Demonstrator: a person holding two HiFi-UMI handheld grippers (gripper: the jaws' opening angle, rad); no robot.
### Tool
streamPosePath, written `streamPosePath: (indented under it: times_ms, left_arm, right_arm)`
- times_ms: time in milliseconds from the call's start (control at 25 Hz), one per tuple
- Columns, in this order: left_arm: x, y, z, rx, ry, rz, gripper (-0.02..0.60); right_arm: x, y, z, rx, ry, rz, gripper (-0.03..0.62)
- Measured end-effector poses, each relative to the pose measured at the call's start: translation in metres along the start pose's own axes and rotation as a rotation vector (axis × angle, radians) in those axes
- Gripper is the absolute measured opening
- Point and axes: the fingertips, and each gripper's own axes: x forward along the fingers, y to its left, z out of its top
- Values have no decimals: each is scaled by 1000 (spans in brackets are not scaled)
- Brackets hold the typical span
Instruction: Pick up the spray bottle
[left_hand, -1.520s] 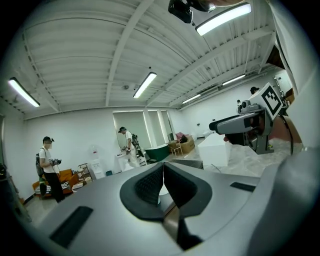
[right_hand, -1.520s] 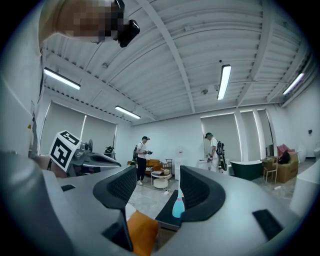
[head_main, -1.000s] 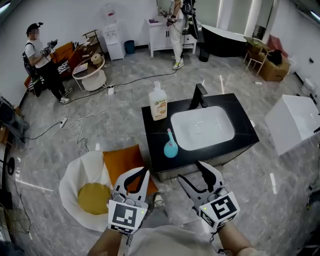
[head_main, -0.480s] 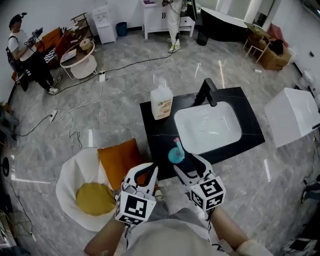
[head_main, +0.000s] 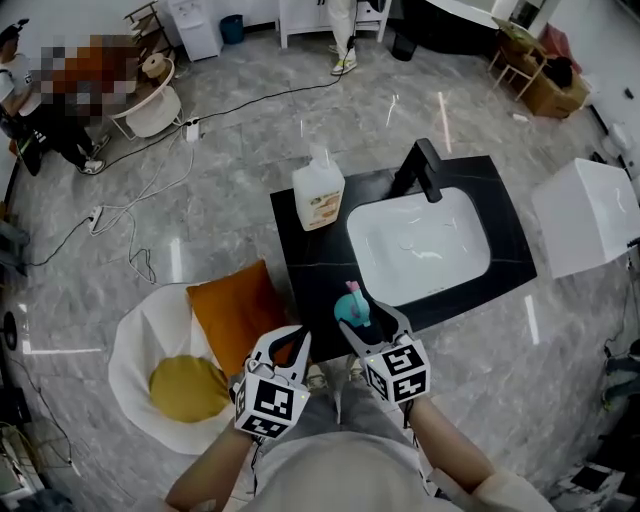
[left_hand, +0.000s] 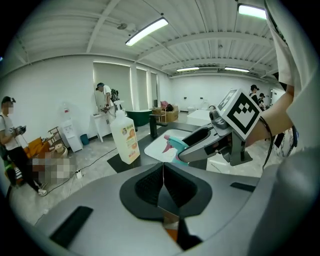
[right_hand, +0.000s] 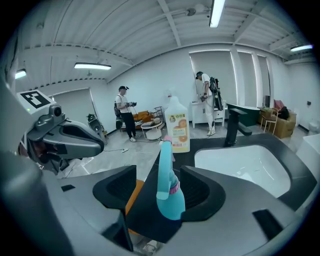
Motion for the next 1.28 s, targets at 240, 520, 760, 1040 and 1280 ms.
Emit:
streamPosePath:
  times_ms: [240,520,760,1040,1280]
  left_arm:
    - [19,3,-19,-41,66,7,21]
    - [29,-3,-40,-153,102,8,21]
    - [24,-3,-42,-225,113,17,21]
    - [13,5,-33,-245,92,69,21]
    - [-1,16,-4,-232,27,123,21]
  right_arm:
    - [24,-15,-29,3,52,-43,282]
    - [37,-31,-26,-43,-10,-61,238]
    - [37,-33,-17,-48,-23,-35,222]
    - [23,-29,4,-108,-46,12,203]
    - [-8,-21,52,-150,-127,46,196]
